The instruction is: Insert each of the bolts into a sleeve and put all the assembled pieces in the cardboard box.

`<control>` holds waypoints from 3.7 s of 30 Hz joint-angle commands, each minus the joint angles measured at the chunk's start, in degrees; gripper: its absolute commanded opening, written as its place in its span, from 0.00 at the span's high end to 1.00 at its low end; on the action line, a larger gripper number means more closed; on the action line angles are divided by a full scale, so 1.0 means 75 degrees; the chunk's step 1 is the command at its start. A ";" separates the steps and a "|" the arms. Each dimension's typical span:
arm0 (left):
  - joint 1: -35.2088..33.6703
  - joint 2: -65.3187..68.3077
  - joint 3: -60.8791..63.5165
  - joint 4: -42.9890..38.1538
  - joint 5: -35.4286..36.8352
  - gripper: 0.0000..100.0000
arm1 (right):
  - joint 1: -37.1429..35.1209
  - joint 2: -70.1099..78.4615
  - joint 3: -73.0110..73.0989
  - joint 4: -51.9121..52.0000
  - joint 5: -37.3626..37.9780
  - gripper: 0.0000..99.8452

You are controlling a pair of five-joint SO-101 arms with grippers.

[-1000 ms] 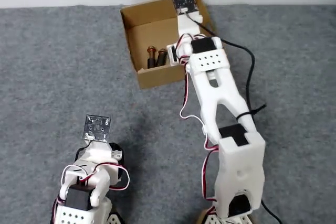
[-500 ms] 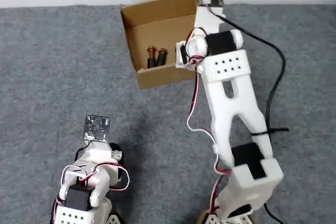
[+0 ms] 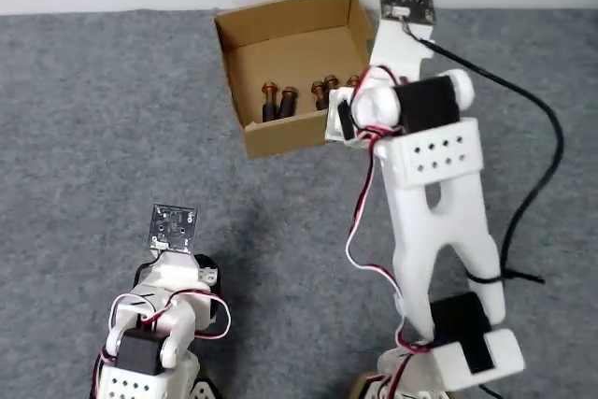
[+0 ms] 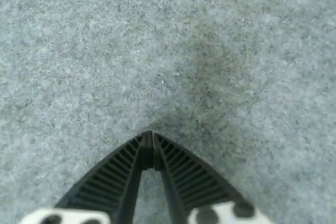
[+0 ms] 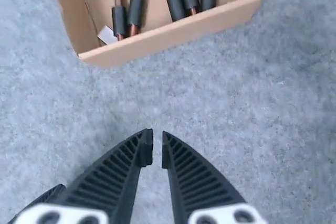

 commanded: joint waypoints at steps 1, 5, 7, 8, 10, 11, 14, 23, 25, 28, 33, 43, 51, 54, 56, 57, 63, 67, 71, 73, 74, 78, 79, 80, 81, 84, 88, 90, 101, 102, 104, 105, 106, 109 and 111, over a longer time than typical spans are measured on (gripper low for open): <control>-0.0035 -0.0035 -0.0029 0.0035 -0.0047 1.00 | 0.0100 -0.0639 -0.0270 0.0299 -0.0059 0.99; -0.0035 -0.0035 -0.0029 0.0035 -0.0047 1.00 | 0.0088 -0.1190 -0.0258 0.0311 -0.0070 0.99; -0.0035 -0.0035 -0.0029 0.0035 -0.0047 1.00 | 0.0100 -0.1483 -0.0258 0.0311 -0.0070 0.99; -0.0035 -0.0035 -0.0029 0.0035 -0.0047 1.00 | 0.0100 -0.1612 -0.0258 0.0311 -0.0070 0.99; -0.0035 -0.0035 -0.0029 0.0035 -0.0047 1.00 | 0.0111 -0.1858 -0.0258 0.0311 -0.0070 0.99; -0.0035 -0.0035 -0.0029 0.0035 -0.0047 1.00 | 0.0111 -0.1987 -0.0258 0.0311 -0.0070 0.99; -0.0035 -0.0035 -0.0029 0.0035 -0.0047 1.00 | 0.0123 -0.2432 -0.0094 0.0334 -0.0059 0.99; -0.0035 -0.0035 -0.0029 0.0035 -0.0047 1.00 | 0.0123 -0.3991 0.2262 0.0275 -0.0059 0.99; -0.0035 -0.0035 -0.0029 0.0035 -0.0047 1.00 | 0.0123 -0.4296 0.2719 0.0275 -0.0059 0.99; -0.0035 -0.0035 -0.0029 0.0035 -0.0047 1.00 | 0.0123 -0.4718 0.3352 0.0264 -0.0059 0.99; -0.0035 -0.0035 -0.0029 0.0035 -0.0047 1.00 | 0.0135 -0.5304 0.4290 0.0229 -0.0059 0.99; -0.0035 -0.0035 -0.0029 0.0035 -0.0047 1.00 | 0.1834 -0.7133 0.6388 -0.1682 -0.0059 0.99; -0.0035 -0.0035 -0.0029 0.0035 -0.0047 1.00 | 0.2210 -0.9383 0.9659 -0.3675 -0.0047 0.99; -0.0035 -0.0035 -0.0029 0.0035 -0.0047 1.00 | 0.2210 -1.0321 1.0831 -0.4319 -0.0047 0.99; -0.0035 -0.0035 -0.0029 0.0035 -0.0047 1.00 | 0.2198 -1.0954 1.1593 -0.4612 -0.0047 0.99; -0.0035 -0.0035 -0.0029 0.0035 -0.0047 1.00 | 0.2186 -1.1270 1.2003 -0.4730 -0.0035 0.99; -0.0035 -0.0035 -0.0029 0.0035 -0.0047 1.00 | 0.2198 -1.3357 1.4347 -0.5292 0.1383 0.99; -0.0035 -0.0035 -0.0029 0.0035 -0.0047 1.00 | 0.2198 -1.3298 1.5179 -0.5808 0.1911 0.99; -0.0035 -0.0035 -0.0029 0.0035 -0.0047 1.00 | 0.2198 -1.3404 1.5871 -0.6136 0.1735 0.99; -0.0035 -0.0035 -0.0029 0.0035 -0.0047 1.00 | 0.2198 -1.3427 1.6399 -0.6242 0.1618 0.99; -0.0035 -0.0035 -0.0029 0.0035 -0.0047 1.00 | 0.2198 -1.3415 1.6610 -0.6242 0.1594 0.99; -0.0035 -0.0035 -0.0029 0.0035 -0.0047 1.00 | 0.2256 -1.3415 1.6610 -0.5996 0.1571 0.99; -0.0035 -0.0035 -0.0029 0.0035 -0.0047 1.00 | 0.2315 -1.3415 1.6610 -0.5996 0.1571 0.99; -0.0035 -0.0035 -0.0029 0.0035 -0.0047 1.00 | 0.2374 -1.3404 1.6610 -0.5984 0.1571 0.99; -0.0035 -0.0035 -0.0029 0.0035 -0.0047 1.00 | 0.2444 -1.3392 1.6610 -0.5914 0.1571 0.99; -0.0035 -0.0035 -0.0029 0.0035 -0.0047 1.00 | 0.3136 -1.3404 1.6610 -0.5292 0.1629 0.99; -0.0035 -0.0035 -0.0029 0.0035 -0.0047 1.00 | 0.4366 -1.3415 1.6387 -0.5351 0.1559 0.99; -0.0035 -0.0035 -0.0029 0.0035 -0.0047 1.00 | 0.4519 -1.3415 1.6399 -0.5644 0.1559 0.99; -0.0035 -0.0035 -0.0029 0.0035 -0.0047 1.00 | 0.1987 -1.3392 1.6610 -0.3546 -0.0352 0.99; -0.0035 -0.0035 -0.0029 0.0035 -0.0047 1.00 | 0.1729 -1.3392 1.6610 -0.3276 -0.0457 0.99; -0.0035 -0.0035 -0.0029 0.0035 -0.0047 1.00 | 0.1319 -1.3392 1.6610 -0.3288 -0.0516 0.99; -0.0035 -0.0035 -0.0029 0.0035 -0.0047 1.00 | 0.1166 -1.3392 1.6610 -0.3300 -0.0504 0.99; -0.0035 -0.0035 -0.0029 0.0035 -0.0047 1.00 | 0.1061 -1.3392 1.6610 -0.3300 -0.0504 0.99; -0.0035 -0.0035 -0.0029 0.0035 -0.0047 1.00 | 0.0897 -1.3392 1.6610 -0.3300 -0.0504 0.99; -0.0035 -0.0035 -0.0029 0.0035 -0.0047 1.00 | 0.0897 -1.3392 1.6610 -0.3300 -0.0504 0.99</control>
